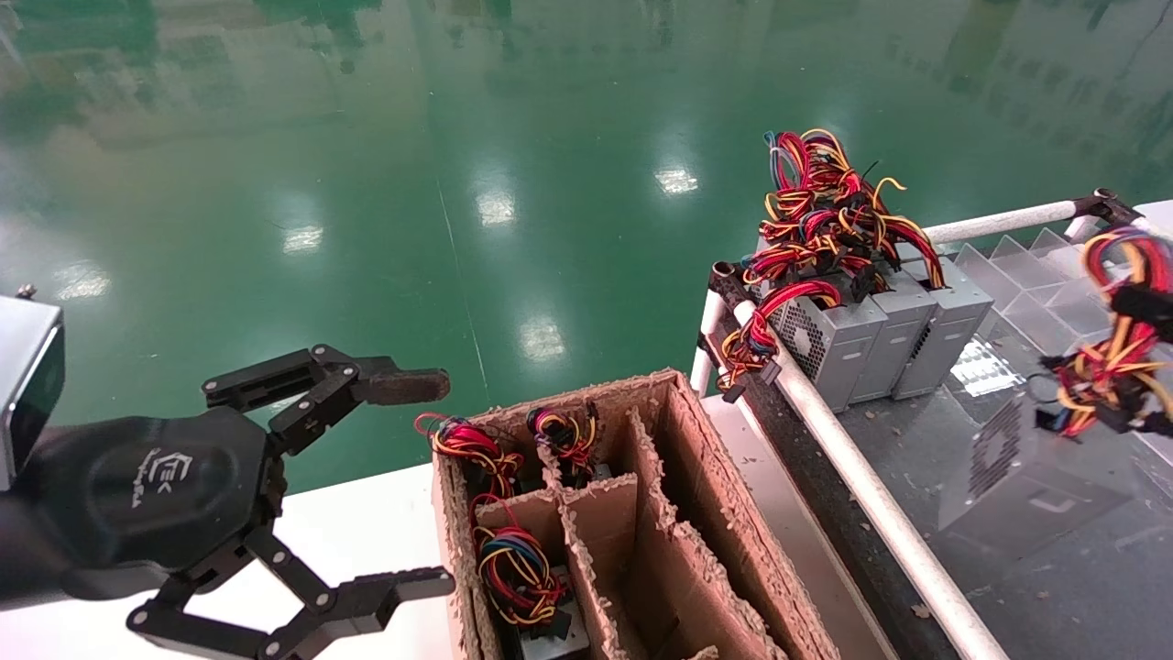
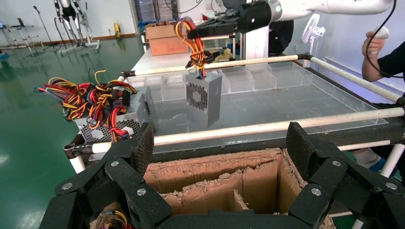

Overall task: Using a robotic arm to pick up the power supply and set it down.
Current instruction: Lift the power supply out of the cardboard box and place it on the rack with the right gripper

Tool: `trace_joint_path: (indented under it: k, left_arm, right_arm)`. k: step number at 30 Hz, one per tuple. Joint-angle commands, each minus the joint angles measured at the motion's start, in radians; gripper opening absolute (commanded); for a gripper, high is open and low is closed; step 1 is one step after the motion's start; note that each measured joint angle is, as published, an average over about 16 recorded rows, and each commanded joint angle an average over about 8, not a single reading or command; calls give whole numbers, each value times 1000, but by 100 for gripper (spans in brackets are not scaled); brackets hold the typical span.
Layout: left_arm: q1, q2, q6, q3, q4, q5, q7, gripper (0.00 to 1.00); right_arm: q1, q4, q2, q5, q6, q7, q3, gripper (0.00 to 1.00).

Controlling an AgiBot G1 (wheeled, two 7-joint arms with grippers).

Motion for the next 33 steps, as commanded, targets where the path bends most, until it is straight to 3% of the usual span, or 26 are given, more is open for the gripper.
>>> trace_joint_path:
  k: [1,16,33]
  left_arm:
    - [0,0,0,0,0,0,0,100]
    - [0,0,0,0,0,0,0,100]
    - [0,0,0,1,0,0,0,100]
  right_arm:
    - [-5,-15,-17,-8,7,-5,-6,0]
    - [213,-169,-205,-169,18,20,-78,0]
    - [382,-403,-380,-292,33,-84,-139,0]
